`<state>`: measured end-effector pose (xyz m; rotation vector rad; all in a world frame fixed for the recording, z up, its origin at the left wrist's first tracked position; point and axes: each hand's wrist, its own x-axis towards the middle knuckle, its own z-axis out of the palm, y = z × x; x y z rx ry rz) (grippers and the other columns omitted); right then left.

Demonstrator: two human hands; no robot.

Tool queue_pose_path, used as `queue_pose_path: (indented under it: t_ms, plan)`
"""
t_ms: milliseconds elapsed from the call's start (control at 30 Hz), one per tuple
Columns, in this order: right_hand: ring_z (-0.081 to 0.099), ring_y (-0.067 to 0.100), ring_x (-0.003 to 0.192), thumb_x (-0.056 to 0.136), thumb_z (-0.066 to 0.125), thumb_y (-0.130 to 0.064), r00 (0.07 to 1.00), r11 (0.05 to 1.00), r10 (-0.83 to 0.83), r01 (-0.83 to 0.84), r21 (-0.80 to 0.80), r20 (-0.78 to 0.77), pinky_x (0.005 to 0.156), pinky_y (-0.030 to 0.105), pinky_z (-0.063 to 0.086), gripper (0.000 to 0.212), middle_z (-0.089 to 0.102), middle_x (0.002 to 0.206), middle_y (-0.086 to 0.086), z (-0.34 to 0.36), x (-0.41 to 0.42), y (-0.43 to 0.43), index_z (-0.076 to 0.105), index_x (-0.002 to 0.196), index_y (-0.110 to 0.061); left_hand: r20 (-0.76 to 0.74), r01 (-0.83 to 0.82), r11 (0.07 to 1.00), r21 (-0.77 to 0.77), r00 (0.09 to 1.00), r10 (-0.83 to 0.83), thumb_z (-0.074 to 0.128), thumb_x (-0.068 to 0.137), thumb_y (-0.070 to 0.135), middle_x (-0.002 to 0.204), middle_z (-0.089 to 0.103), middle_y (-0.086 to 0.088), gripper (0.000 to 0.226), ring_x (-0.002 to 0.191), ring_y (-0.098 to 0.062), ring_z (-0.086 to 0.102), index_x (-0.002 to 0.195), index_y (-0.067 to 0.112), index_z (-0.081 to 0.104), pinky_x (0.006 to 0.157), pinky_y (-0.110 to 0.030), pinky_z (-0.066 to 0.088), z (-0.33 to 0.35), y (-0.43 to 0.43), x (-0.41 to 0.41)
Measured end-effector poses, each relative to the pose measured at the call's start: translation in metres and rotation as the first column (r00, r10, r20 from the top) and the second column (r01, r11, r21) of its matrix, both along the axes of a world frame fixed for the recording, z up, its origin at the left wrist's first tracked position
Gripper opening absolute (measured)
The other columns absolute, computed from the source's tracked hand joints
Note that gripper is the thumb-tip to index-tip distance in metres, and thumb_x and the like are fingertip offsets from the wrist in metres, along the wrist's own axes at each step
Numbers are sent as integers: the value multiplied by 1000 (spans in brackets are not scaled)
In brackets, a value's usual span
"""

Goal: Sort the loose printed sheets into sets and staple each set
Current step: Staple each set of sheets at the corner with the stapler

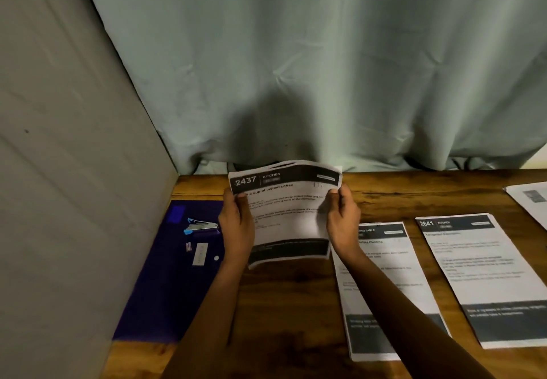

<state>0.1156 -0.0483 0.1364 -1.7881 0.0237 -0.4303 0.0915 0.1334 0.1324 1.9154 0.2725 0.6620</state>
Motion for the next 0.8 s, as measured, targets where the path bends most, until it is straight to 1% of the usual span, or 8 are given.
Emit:
queue_pose_path:
  t_ms: [67, 133, 267, 400, 500, 633, 733, 800]
  plan:
    - [52, -2, 54, 100, 40, -10, 1000, 998, -25, 23, -57, -18, 49, 9, 40, 17, 53, 66, -7, 2, 5, -3, 54, 90, -9, -3, 3, 1000, 13, 1000, -3, 44, 99, 20, 84, 59, 9, 15, 74, 0, 60, 105, 11, 53, 61, -11, 49, 7, 4, 2]
    - [54, 4, 55, 99, 40, -13, 993, 993, -14, -1, -122, -116, 50, 20, 44, 17, 56, 67, -1, -5, 11, -5, 54, 91, -10, -67, 46, 998, -36, 997, -48, 45, 98, 21, 84, 60, 10, 13, 74, 0, 60, 103, 15, 55, 60, -11, 47, 6, 10, 2]
    - [59, 20, 74, 96, 45, -17, 891, 978, 15, -108, -178, -454, 63, 30, 48, 15, 61, 83, 8, -45, 10, -6, 57, 92, -10, -331, 48, 926, -376, 926, -182, 48, 97, 26, 90, 68, -3, 14, 82, -17, 67, 98, 20, 61, 65, -28, 51, -27, 25, -7]
    - [60, 24, 77, 98, 41, -16, 795, 982, 42, -143, -120, -605, 67, 31, 51, 20, 59, 81, 9, -88, -8, -3, 53, 83, -11, -469, -19, 840, -543, 836, -284, 46, 98, 15, 92, 68, -12, 17, 78, -23, 66, 104, 12, 62, 68, -35, 55, -67, 37, -19]
    - [60, 18, 76, 98, 39, -16, 764, 978, 45, -166, -129, -643, 58, 23, 46, 18, 60, 84, 7, -107, -21, 2, 54, 95, -7, -453, 1, 829, -560, 837, -307, 45, 99, 16, 96, 68, -13, 22, 79, -22, 66, 112, 8, 62, 70, -35, 55, -85, 45, -22]
    - [62, 23, 86, 100, 39, -20, 735, 972, 46, -189, -139, -676, 58, 21, 41, 19, 58, 83, 2, -121, -28, 7, 53, 100, -7, -416, 36, 825, -564, 851, -321, 48, 98, 20, 97, 70, -7, 25, 82, -17, 67, 117, 16, 62, 68, -27, 55, -96, 53, -22]
    - [60, 19, 92, 99, 42, -18, 743, 968, 41, -195, -158, -668, 67, 21, 44, 18, 60, 96, 5, -118, -29, 10, 52, 109, -7, -414, 13, 811, -585, 855, -312, 46, 98, 18, 95, 69, -7, 23, 82, -19, 66, 114, 16, 63, 71, -31, 56, -101, 55, -23]
    - [53, 18, 103, 96, 48, -13, 848, 932, -38, -160, -325, -528, 84, 28, 47, 25, 56, 115, 11, -115, -30, 15, 48, 120, -7, -397, 8, 802, -597, 866, -304, 46, 98, 17, 95, 69, -8, 22, 83, -20, 65, 111, 17, 64, 75, -35, 56, -103, 55, -24]
